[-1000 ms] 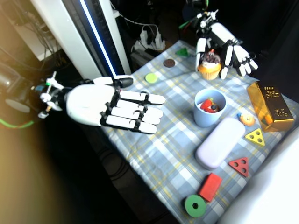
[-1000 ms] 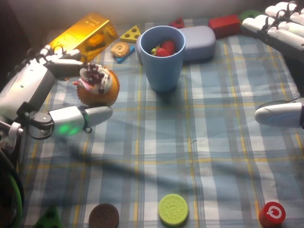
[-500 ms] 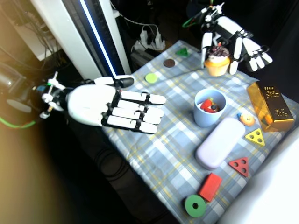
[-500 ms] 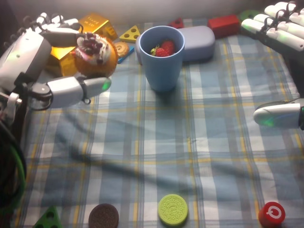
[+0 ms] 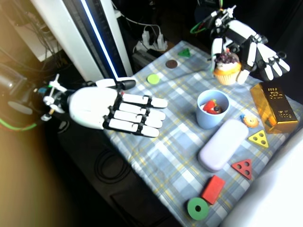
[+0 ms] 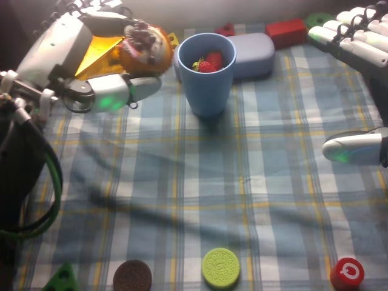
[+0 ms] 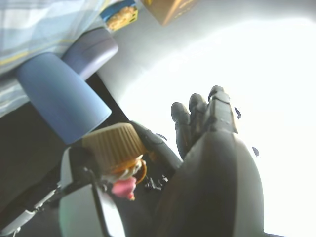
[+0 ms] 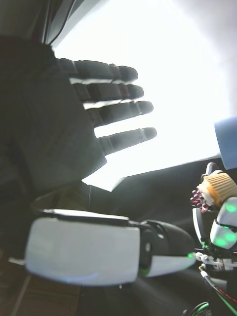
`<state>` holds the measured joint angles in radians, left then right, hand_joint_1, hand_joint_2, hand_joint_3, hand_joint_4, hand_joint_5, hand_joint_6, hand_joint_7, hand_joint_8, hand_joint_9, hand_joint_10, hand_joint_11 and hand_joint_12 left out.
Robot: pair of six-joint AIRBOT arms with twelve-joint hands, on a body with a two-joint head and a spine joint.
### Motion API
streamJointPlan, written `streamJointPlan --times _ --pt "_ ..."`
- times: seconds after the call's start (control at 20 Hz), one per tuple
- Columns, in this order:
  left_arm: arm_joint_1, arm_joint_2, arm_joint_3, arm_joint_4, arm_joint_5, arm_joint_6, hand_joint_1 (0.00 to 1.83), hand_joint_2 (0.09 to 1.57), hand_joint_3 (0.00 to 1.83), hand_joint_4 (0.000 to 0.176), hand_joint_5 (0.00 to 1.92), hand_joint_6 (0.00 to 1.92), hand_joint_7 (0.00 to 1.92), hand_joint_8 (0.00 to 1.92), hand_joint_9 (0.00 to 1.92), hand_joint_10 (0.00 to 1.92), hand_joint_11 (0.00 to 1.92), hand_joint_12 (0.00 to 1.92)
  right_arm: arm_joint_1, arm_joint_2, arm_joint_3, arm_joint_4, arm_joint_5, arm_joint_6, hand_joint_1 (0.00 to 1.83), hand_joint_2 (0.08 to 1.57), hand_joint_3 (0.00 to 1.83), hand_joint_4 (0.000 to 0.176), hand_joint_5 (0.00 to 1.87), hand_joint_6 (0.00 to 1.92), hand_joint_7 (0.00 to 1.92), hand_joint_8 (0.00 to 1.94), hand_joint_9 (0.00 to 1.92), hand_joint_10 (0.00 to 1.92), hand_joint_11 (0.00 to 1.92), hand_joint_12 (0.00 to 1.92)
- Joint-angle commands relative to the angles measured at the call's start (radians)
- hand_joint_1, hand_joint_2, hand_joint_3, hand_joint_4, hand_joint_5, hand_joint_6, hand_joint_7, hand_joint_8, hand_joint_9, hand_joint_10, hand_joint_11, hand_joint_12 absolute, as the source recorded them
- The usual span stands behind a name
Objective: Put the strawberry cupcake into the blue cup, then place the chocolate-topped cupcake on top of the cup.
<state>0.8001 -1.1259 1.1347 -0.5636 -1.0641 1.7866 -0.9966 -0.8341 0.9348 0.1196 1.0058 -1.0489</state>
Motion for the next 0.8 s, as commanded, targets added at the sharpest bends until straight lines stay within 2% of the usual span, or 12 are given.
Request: streamJointPlan --times 0.0,0.1,0.15,0.2,0.25,0.3,0.35,0.45,0.5,0.55,0.75 --pt "-0.021 -0.008 0.01 0.046 -0.095 -0.007 1.02 1.11 0.0 0.176 0.99 0.95 0.38 0.0 0.19 0.0 0.0 0.0 0.004 -0.003 0.003 0.006 0.125 0.007 0.0 0.88 0.0 0.048 0.02 0.0 0.1 0.0 0.05 0.0 0.06 0.05" --pt "-0.037 -0.022 0.022 0.056 -0.08 -0.007 1.02 1.1 0.0 0.176 0.99 0.96 0.39 0.01 0.21 0.01 0.0 0.0 0.003 -0.003 0.004 0.008 0.125 0.007 0.0 0.9 0.0 0.026 0.03 0.01 0.11 0.01 0.06 0.01 0.07 0.05" --pt "-0.044 -0.028 0.027 0.06 -0.073 -0.007 0.95 1.03 0.0 0.176 0.84 0.36 0.37 0.01 0.21 0.01 0.0 0.0 0.003 -0.004 0.004 0.008 0.125 0.007 0.0 0.89 0.0 0.041 0.02 0.0 0.09 0.0 0.05 0.0 0.07 0.06" --pt "-0.047 -0.031 0.029 0.061 -0.07 -0.007 0.92 1.0 0.0 0.176 0.86 0.12 0.36 0.0 0.2 0.01 0.0 0.0 0.003 -0.005 0.004 0.008 0.125 0.007 0.0 0.89 0.0 0.032 0.01 0.0 0.08 0.0 0.04 0.0 0.06 0.05" --pt "-0.053 -0.034 0.033 0.064 -0.067 -0.009 0.91 1.0 0.0 0.176 0.88 0.04 0.36 0.0 0.19 0.0 0.0 0.0 0.003 -0.006 0.004 0.008 0.125 0.007 0.0 0.89 0.0 0.035 0.0 0.0 0.07 0.0 0.03 0.0 0.05 0.05" --pt "-0.061 -0.036 0.037 0.071 -0.065 -0.015 0.9 1.01 0.0 0.176 0.87 0.01 0.34 0.0 0.17 0.0 0.0 0.0 0.003 -0.006 0.004 0.008 0.125 0.007 0.0 0.89 0.0 0.022 0.01 0.0 0.08 0.0 0.04 0.0 0.05 0.05" --pt "-0.071 -0.042 0.044 0.081 -0.06 -0.022 0.89 1.01 0.01 0.176 0.84 0.0 0.32 0.0 0.15 0.0 0.0 0.0 0.002 -0.006 0.004 0.008 0.125 0.007 0.0 0.9 0.0 0.021 0.02 0.01 0.08 0.01 0.04 0.0 0.04 0.05" --pt "-0.099 -0.054 0.062 0.107 -0.043 -0.043 0.95 1.01 0.0 0.176 0.86 0.01 0.34 0.01 0.16 0.01 0.0 0.0 0.002 -0.006 0.004 0.009 0.125 0.008 0.0 0.89 0.0 0.034 0.01 0.0 0.07 0.0 0.03 0.0 0.03 0.04" --pt "-0.112 -0.059 0.068 0.115 -0.037 -0.044 0.97 1.01 0.0 0.176 0.85 0.0 0.34 0.01 0.17 0.01 0.0 0.0 0.002 -0.006 0.005 0.009 0.125 0.008 0.0 0.91 0.01 0.023 0.03 0.01 0.09 0.01 0.05 0.01 0.06 0.06" --pt "-0.116 -0.06 0.069 0.119 -0.036 -0.044 0.97 1.01 0.0 0.176 0.85 0.0 0.33 0.0 0.17 0.01 0.0 0.0 0.002 -0.007 0.005 0.009 0.125 0.008 0.0 0.91 0.01 0.019 0.02 0.01 0.09 0.01 0.06 0.01 0.07 0.07" --pt "-0.129 -0.061 0.068 0.13 -0.037 -0.044 0.96 1.0 0.0 0.176 0.85 0.01 0.34 0.01 0.17 0.01 0.0 0.0 -0.001 -0.009 0.005 0.009 0.125 0.011 0.0 0.92 0.0 0.02 0.02 0.0 0.1 0.01 0.04 0.0 0.04 0.06"
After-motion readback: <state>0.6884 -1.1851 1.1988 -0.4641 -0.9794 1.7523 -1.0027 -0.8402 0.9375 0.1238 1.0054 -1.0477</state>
